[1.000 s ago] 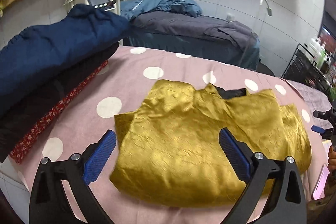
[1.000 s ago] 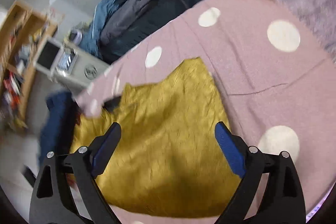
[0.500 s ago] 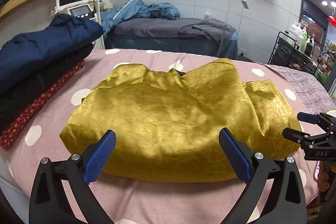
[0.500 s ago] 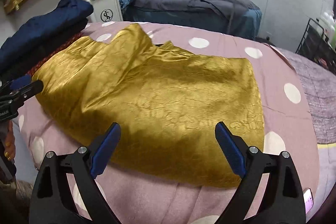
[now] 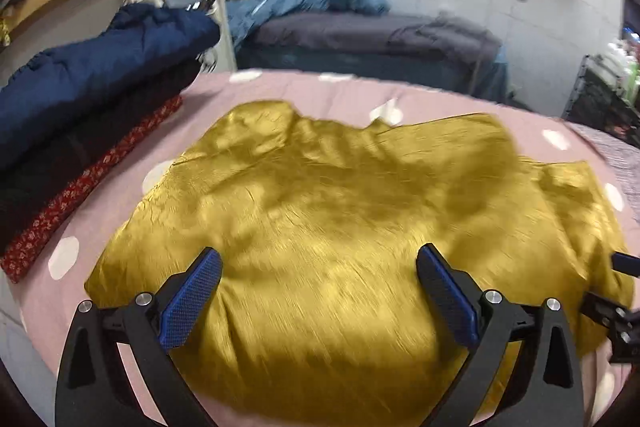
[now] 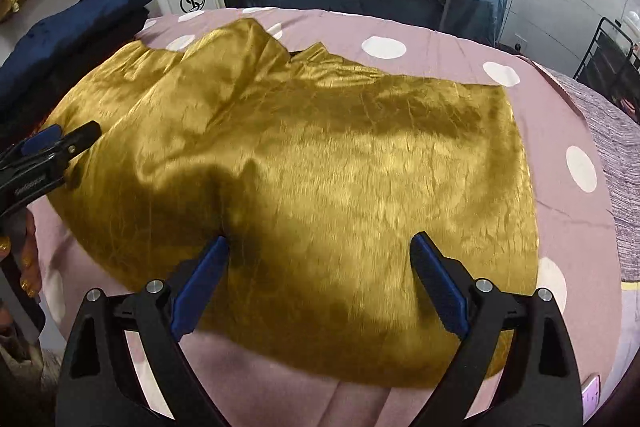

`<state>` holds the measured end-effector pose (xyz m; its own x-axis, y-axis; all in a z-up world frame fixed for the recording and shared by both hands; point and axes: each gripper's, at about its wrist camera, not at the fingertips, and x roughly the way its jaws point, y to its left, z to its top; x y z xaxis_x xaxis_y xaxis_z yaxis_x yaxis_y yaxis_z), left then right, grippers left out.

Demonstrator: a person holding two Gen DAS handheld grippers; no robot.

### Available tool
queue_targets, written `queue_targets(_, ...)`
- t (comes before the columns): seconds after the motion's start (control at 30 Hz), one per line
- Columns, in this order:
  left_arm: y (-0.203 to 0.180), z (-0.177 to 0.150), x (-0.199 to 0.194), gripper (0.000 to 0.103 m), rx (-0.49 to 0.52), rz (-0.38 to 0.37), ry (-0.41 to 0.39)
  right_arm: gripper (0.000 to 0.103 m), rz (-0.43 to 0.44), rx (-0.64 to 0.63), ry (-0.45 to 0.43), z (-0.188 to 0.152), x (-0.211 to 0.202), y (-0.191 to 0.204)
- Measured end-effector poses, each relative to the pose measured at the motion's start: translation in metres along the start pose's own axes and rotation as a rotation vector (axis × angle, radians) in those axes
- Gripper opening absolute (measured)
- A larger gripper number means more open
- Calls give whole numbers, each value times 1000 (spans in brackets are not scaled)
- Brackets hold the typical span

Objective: Fold large clothes

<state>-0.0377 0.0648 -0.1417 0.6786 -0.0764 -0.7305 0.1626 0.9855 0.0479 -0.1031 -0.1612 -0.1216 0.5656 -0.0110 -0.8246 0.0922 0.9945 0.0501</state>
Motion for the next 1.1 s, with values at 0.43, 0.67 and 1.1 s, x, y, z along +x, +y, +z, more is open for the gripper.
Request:
queue_targets(0.43,11,20,82,98,-25,16,193,98,60,92,145,18,68,-14)
queue_targets(0.67,8,16,84,98,-4,38,173,99,47,84,113,17,70,-11)
queue_targets(1.1,0,13,63,98,61,57,184,98,28,147,99,9,50,-14)
